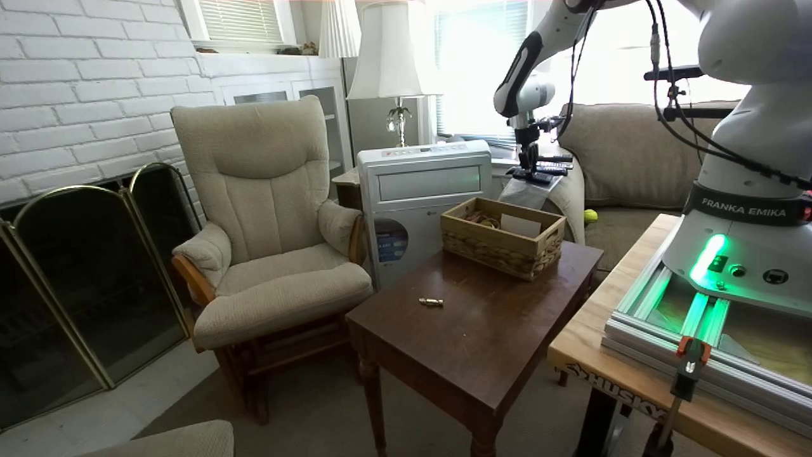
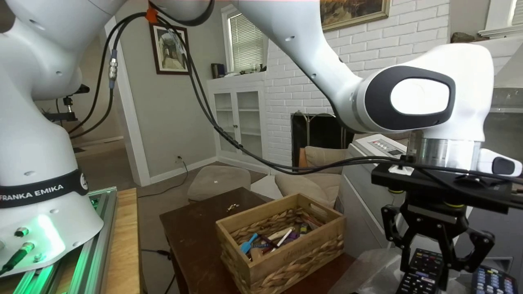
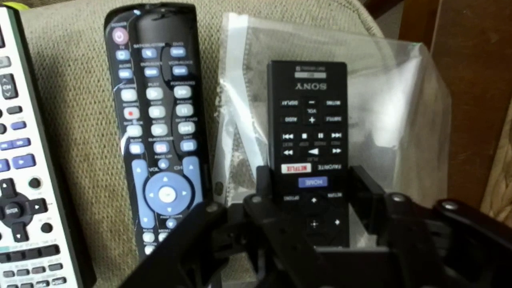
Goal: Turn off the device and put the remote on the couch
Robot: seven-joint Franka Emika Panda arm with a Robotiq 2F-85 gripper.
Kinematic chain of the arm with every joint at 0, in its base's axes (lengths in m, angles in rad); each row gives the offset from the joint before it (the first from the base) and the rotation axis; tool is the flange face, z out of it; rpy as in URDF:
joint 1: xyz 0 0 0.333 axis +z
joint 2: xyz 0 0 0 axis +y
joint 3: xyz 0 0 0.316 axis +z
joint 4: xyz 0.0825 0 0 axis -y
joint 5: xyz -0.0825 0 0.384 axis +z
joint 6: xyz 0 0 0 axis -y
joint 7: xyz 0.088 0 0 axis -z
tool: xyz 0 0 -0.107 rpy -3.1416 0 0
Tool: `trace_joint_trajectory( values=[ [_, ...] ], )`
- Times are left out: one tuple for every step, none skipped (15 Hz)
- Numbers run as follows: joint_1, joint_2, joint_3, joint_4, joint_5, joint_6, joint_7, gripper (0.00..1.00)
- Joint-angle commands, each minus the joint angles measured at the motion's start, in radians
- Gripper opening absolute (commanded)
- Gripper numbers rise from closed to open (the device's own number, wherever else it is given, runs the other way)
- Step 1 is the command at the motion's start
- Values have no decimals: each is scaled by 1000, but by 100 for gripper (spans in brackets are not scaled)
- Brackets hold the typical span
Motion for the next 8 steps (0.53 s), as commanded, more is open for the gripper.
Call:
trace_joint_trajectory(
  values=[
    [-6,41,1,66,-33,-23,41,26],
    [-6,44,1,71,-34,-23,43,26],
    [-7,46,2,75,-34,-24,43,26],
    [-9,50,2,82,-35,-26,41,26],
    [-20,64,1,111,-36,-36,28,26],
    [-21,70,1,122,-36,-41,28,68],
    [-24,73,0,132,-36,-43,28,77],
    [-27,81,-1,145,-36,-46,29,82]
  ],
)
